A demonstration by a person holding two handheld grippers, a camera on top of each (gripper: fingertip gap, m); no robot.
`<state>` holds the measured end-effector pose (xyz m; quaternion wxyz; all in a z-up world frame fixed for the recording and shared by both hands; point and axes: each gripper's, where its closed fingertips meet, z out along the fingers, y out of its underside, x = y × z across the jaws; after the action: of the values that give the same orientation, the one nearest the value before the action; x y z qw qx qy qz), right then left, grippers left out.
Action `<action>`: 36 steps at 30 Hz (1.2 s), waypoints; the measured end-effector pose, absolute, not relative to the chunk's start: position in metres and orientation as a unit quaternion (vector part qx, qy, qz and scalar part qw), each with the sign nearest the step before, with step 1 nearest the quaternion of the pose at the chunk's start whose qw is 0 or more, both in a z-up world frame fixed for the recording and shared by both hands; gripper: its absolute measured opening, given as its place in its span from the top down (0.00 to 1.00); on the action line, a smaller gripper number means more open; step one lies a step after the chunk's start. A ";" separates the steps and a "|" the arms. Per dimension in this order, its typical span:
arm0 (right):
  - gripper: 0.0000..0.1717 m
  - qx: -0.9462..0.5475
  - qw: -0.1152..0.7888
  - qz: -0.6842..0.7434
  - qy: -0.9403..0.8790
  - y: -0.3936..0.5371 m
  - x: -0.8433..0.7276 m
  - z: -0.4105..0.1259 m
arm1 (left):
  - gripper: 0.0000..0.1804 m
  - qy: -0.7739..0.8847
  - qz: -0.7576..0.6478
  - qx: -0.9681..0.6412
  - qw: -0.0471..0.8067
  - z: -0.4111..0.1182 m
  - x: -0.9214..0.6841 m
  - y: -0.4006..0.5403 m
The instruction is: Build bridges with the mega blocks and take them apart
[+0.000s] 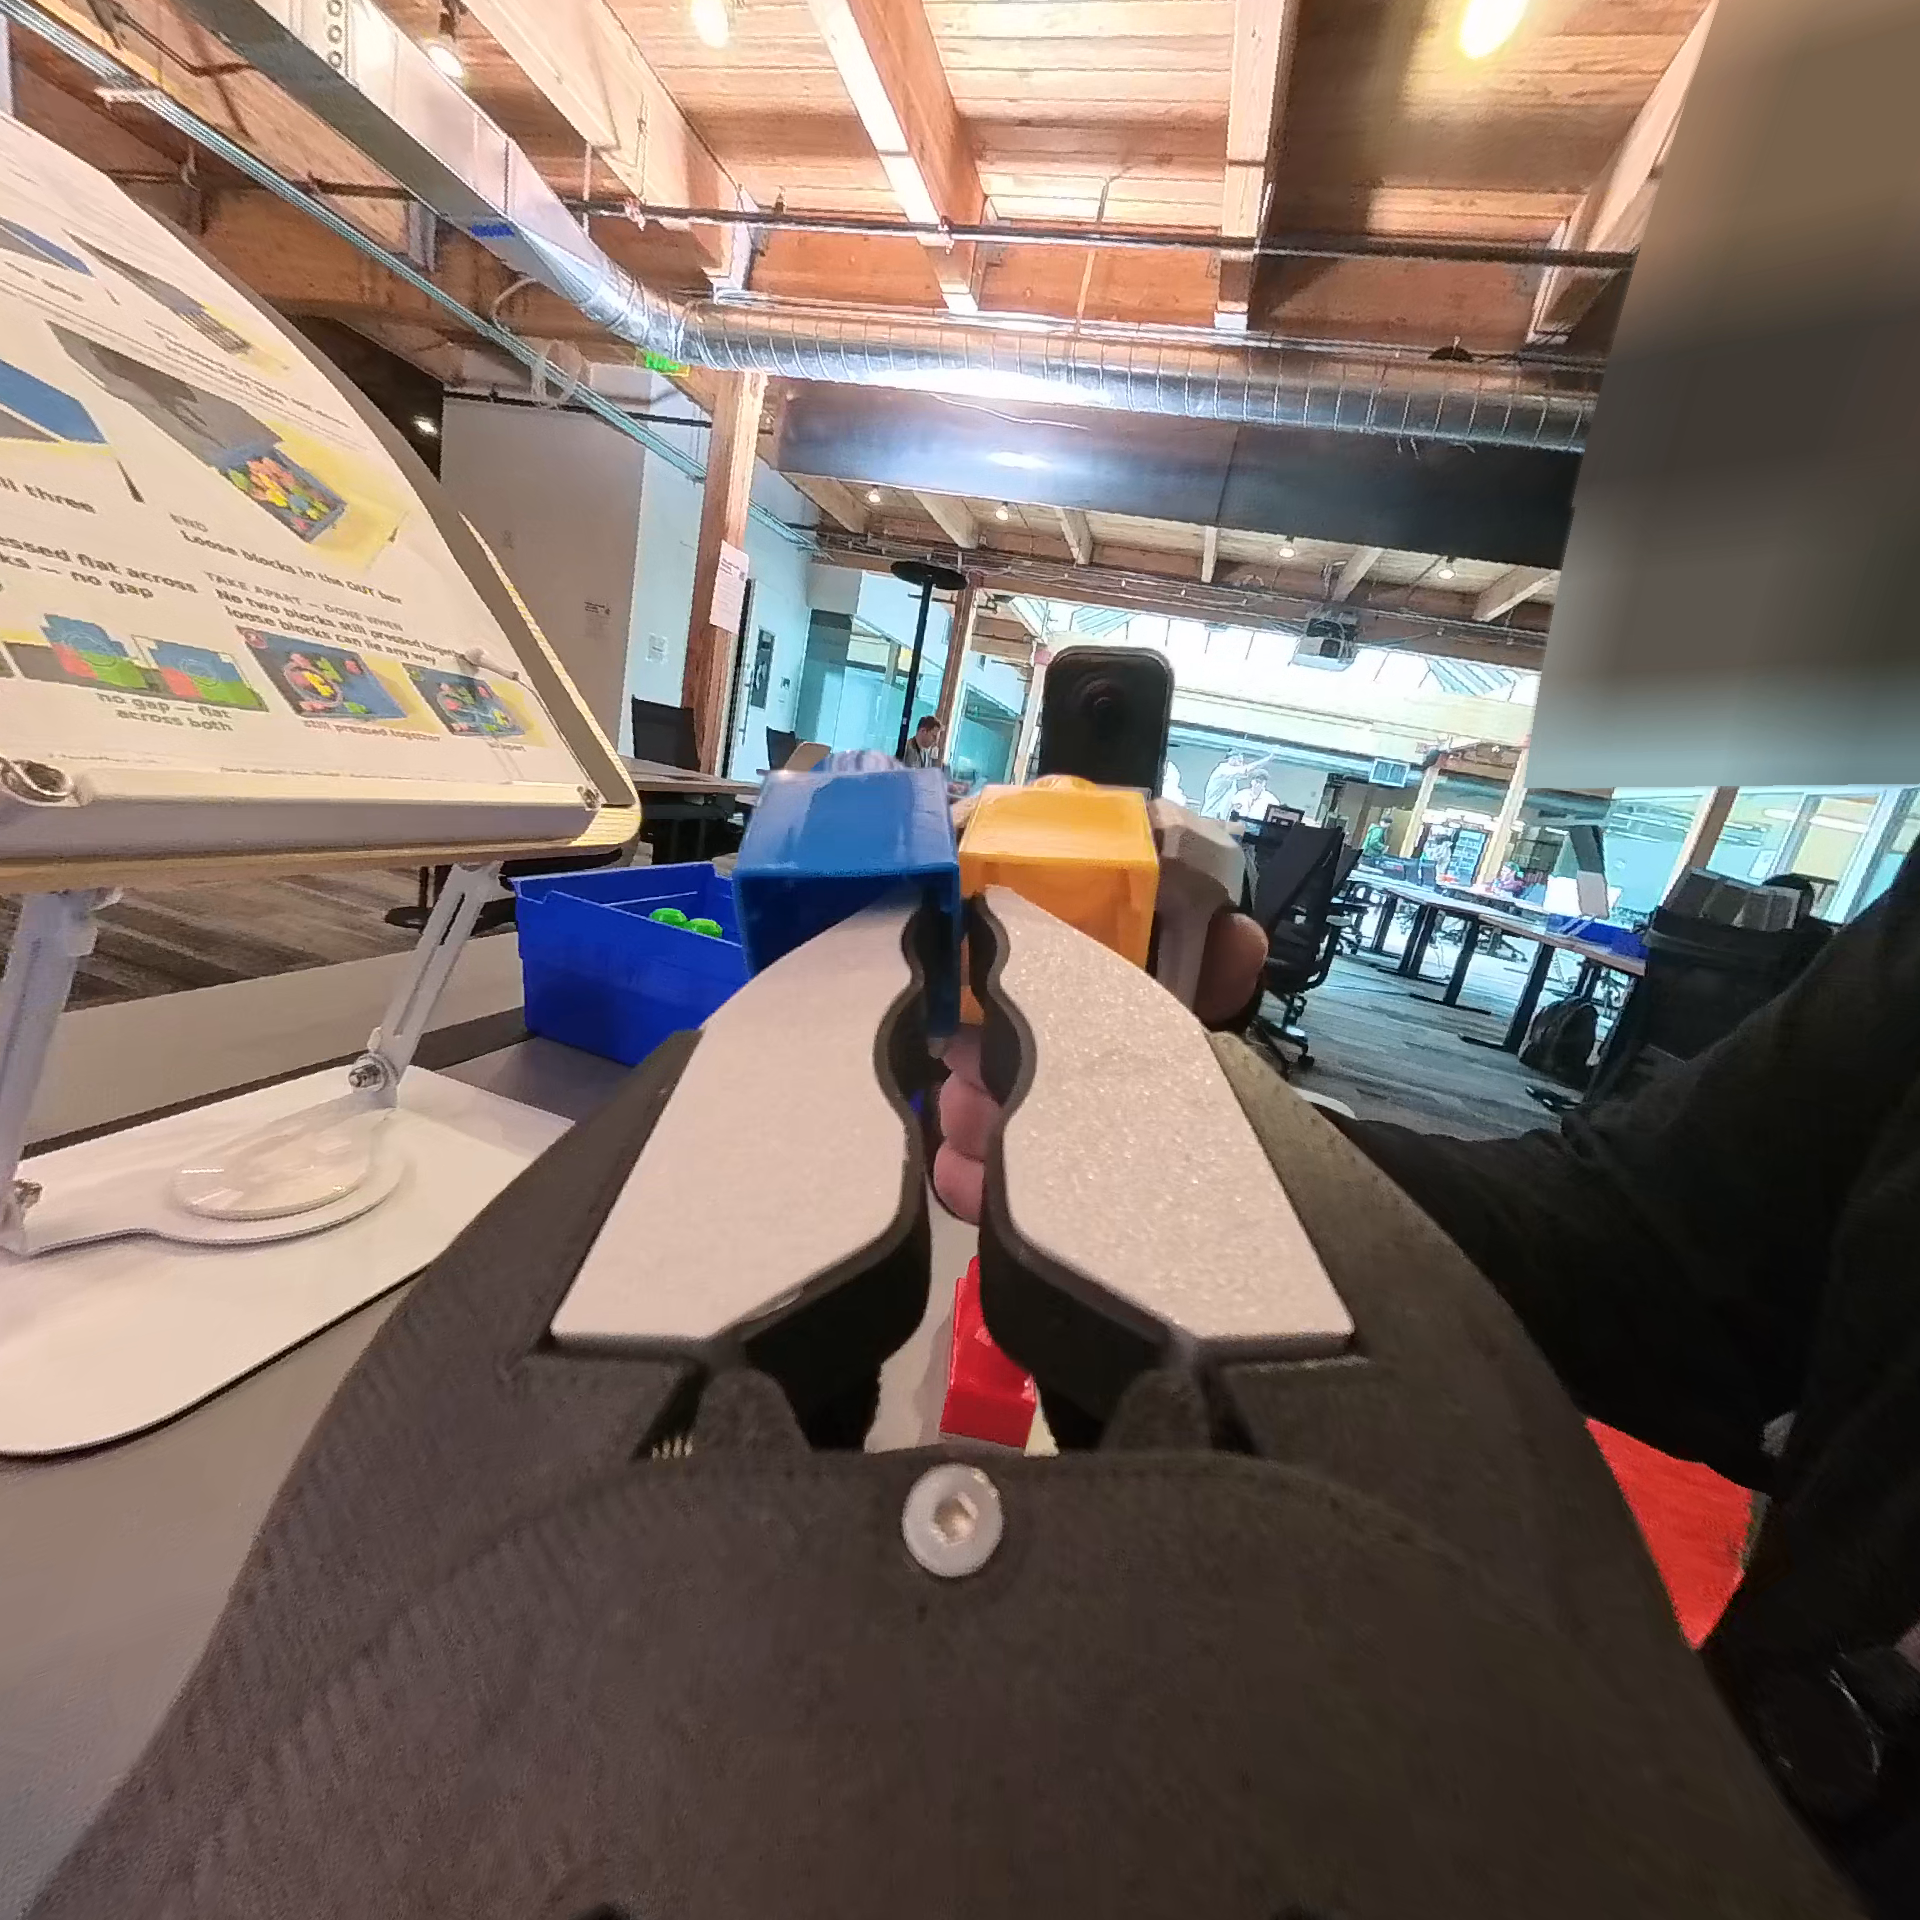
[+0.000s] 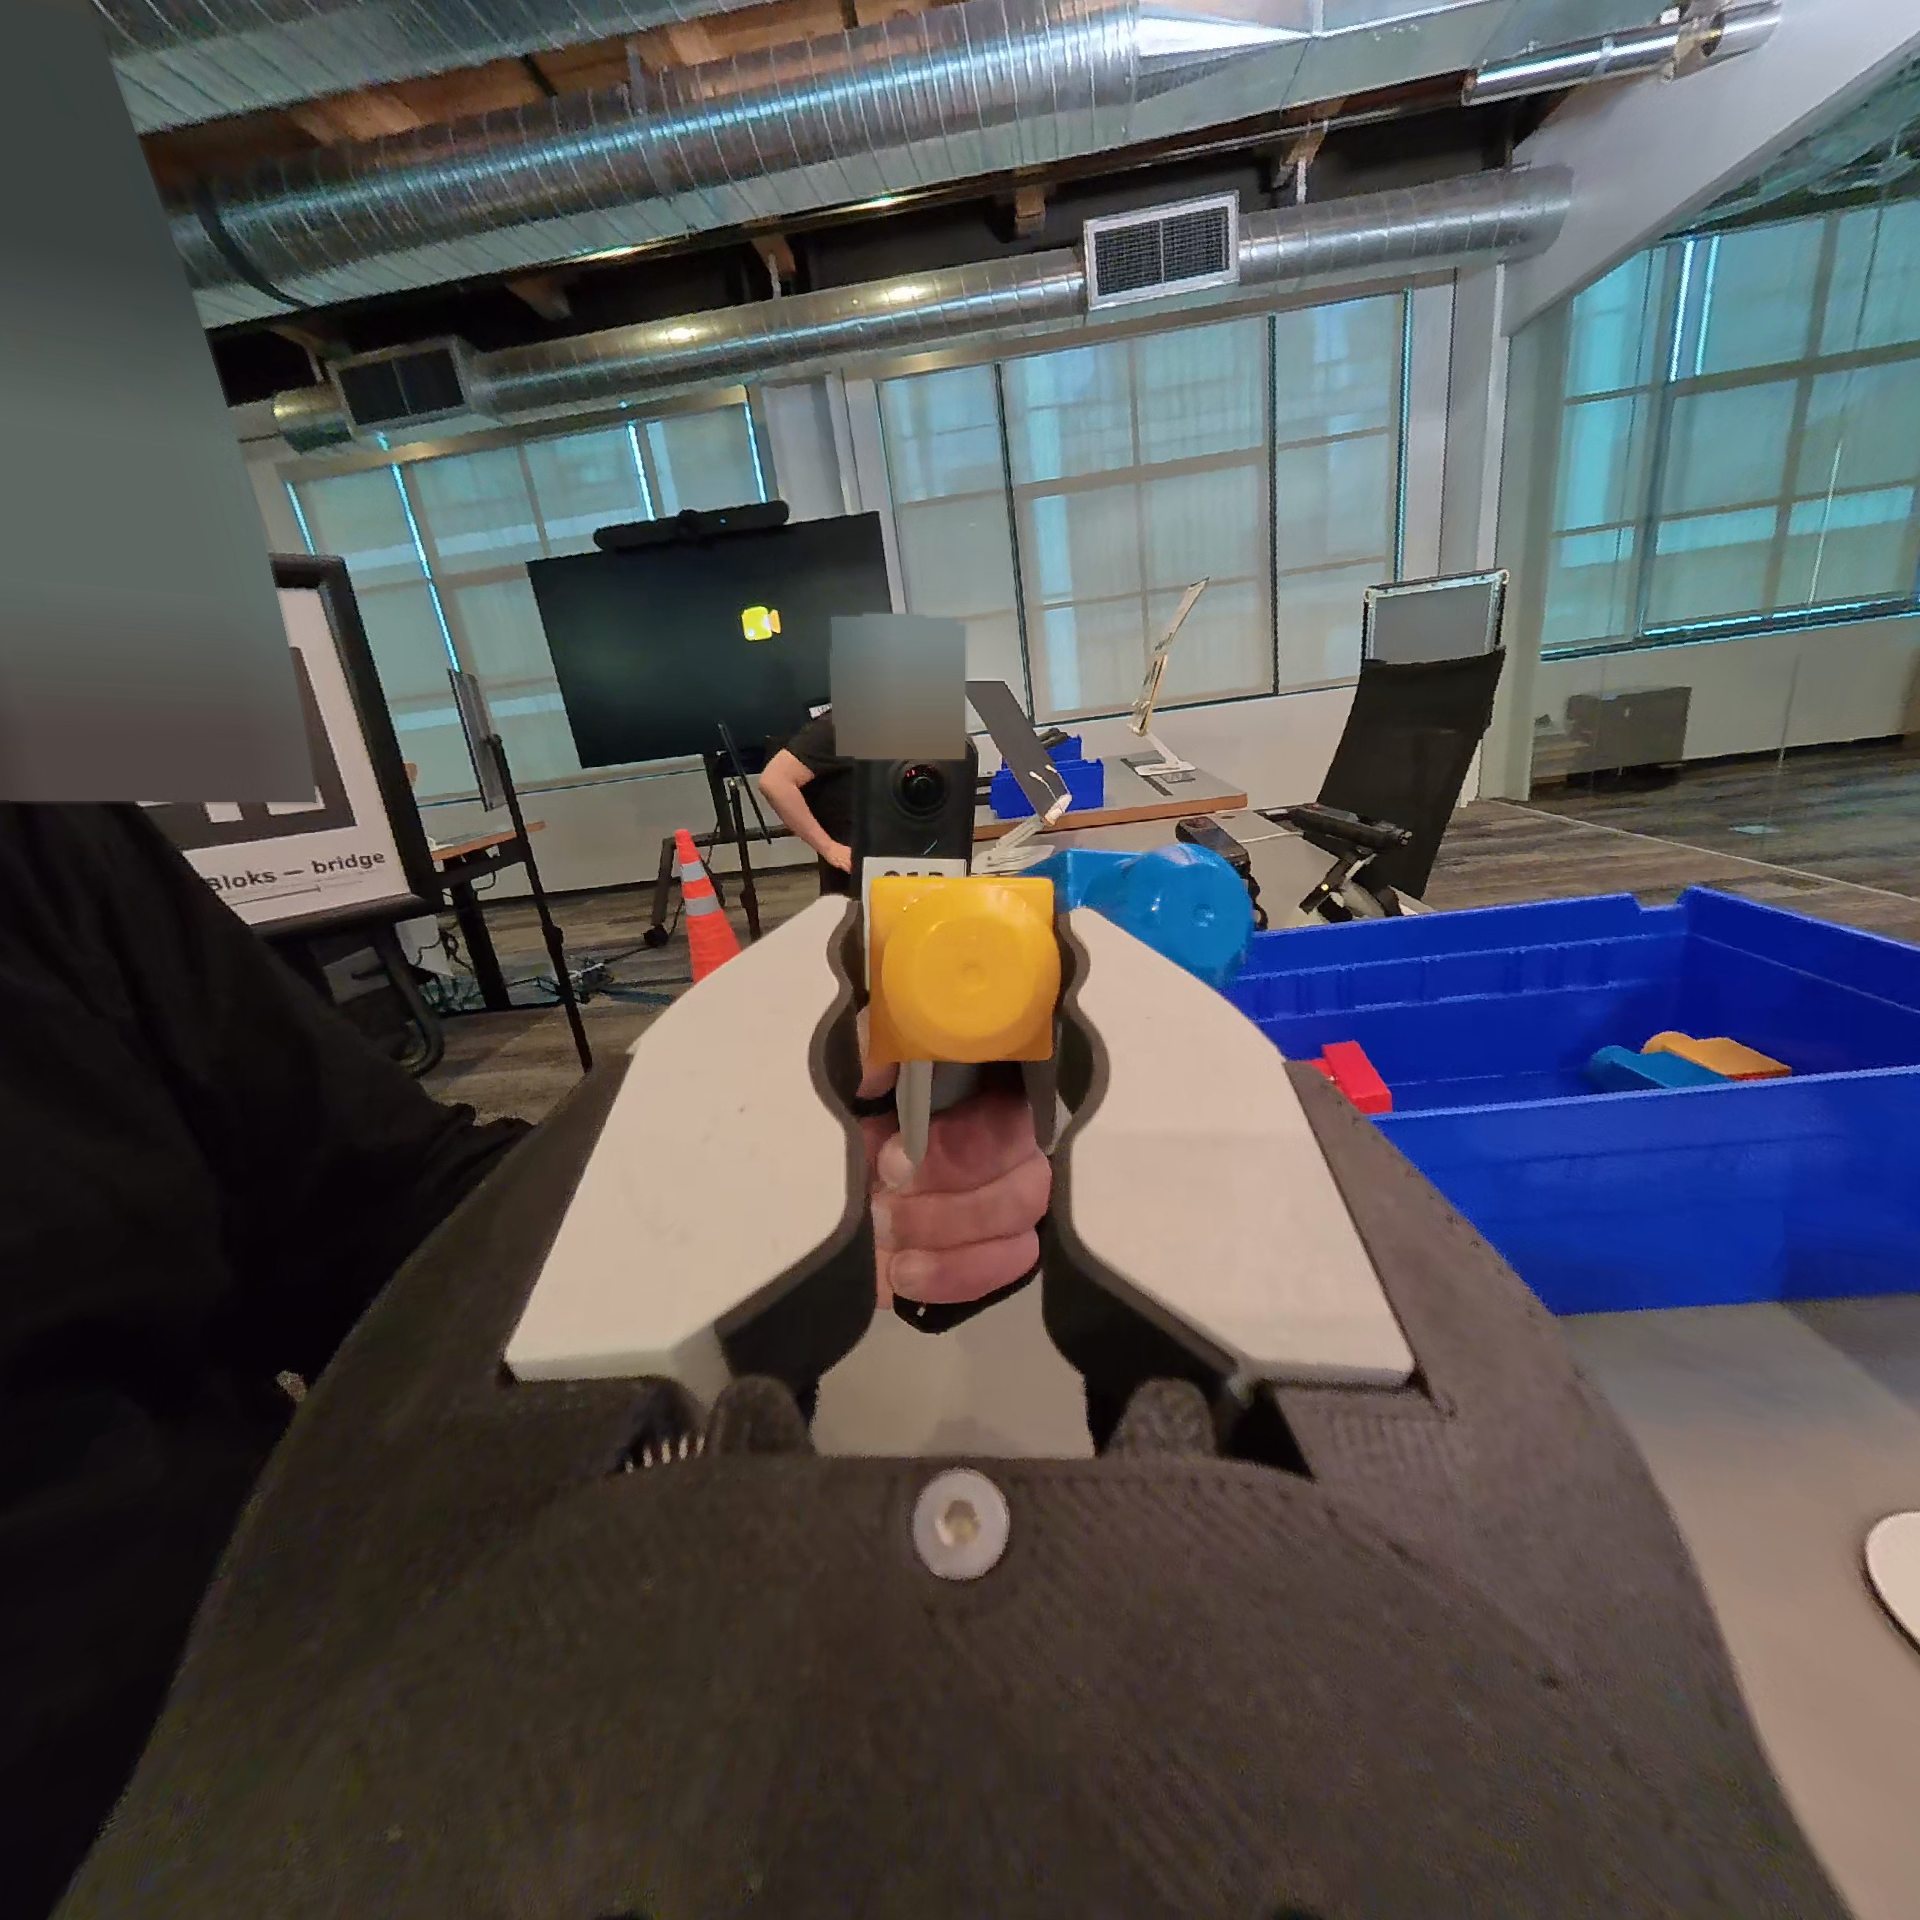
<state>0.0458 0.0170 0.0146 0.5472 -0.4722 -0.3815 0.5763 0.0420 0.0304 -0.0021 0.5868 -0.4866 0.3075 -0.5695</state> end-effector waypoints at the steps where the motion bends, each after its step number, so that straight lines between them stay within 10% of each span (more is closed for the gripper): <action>1: 0.80 -0.473 0.547 0.576 -0.381 0.017 0.046 0.015 | 0.98 0.305 -0.570 -0.487 0.587 -0.002 0.041 0.031; 36: 0.83 -0.449 0.557 0.597 -0.362 0.011 0.053 0.021 | 0.96 0.317 -0.607 -0.464 0.562 0.000 0.051 0.020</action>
<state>0.0526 0.0110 0.0209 0.5574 -0.4492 -0.3618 0.5972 0.0506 0.0205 -0.0002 0.5622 -0.4639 0.3168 -0.6069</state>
